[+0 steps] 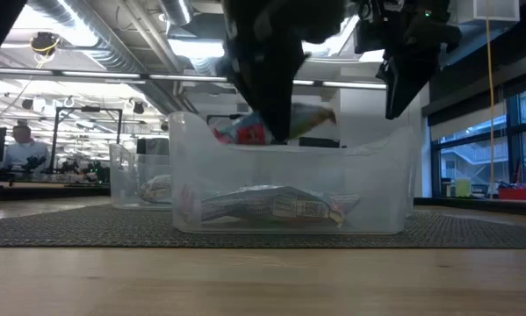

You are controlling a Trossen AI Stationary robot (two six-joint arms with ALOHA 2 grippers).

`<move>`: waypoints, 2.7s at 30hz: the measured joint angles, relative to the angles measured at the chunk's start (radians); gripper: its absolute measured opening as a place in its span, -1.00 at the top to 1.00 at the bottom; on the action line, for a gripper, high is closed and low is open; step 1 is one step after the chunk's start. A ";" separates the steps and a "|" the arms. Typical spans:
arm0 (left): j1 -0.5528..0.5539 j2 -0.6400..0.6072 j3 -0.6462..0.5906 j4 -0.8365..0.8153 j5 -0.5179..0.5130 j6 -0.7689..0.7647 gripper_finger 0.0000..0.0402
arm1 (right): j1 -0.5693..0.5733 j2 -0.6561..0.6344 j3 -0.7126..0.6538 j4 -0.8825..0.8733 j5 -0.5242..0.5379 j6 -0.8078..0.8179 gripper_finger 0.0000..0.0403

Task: Pick and place Granola Bars by type
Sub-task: Put the red granola bar into the bottom transparent bin

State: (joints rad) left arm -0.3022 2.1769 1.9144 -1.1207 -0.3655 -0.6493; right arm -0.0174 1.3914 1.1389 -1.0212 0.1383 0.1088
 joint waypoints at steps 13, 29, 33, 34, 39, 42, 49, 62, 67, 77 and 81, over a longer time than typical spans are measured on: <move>0.016 0.017 0.000 0.003 0.033 -0.017 0.79 | 0.000 0.000 0.000 0.008 0.002 -0.013 0.35; 0.010 0.016 0.000 -0.162 0.098 0.017 0.31 | 0.000 0.000 0.000 0.015 0.002 -0.013 0.35; -0.014 0.016 0.000 -0.319 0.082 -0.012 0.30 | 0.000 0.000 0.000 0.015 0.002 -0.013 0.35; -0.024 0.016 0.000 -0.359 0.068 -0.021 0.31 | 0.000 0.000 0.000 0.015 0.002 -0.013 0.35; -0.094 -0.001 -0.002 -0.454 -0.049 -0.057 0.27 | 0.000 0.000 0.000 0.020 0.002 -0.013 0.35; -0.135 -0.059 -0.027 -0.452 -0.093 -0.101 0.20 | 0.000 0.000 0.000 0.032 0.002 -0.012 0.35; -0.172 -0.260 -0.123 -0.450 -0.086 -0.223 0.06 | 0.000 0.000 0.000 0.076 0.002 -0.007 0.35; -0.320 -0.617 -0.615 -0.203 0.142 -0.514 -0.11 | 0.000 0.000 0.000 0.094 0.001 0.044 0.35; -0.398 -0.631 -0.725 -0.126 0.316 -0.598 -0.16 | 0.000 0.000 -0.001 0.104 0.001 0.044 0.35; -0.526 -0.627 -0.815 -0.023 0.495 -0.702 -0.13 | 0.000 0.000 -0.001 0.206 0.001 0.044 0.35; -0.567 -0.624 -0.880 0.131 0.514 -0.701 -0.10 | 0.000 0.000 -0.001 0.237 0.001 0.044 0.35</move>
State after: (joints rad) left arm -0.8694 1.5528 1.0343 -0.9894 0.1486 -1.3506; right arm -0.0174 1.3918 1.1378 -0.7842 0.1394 0.1532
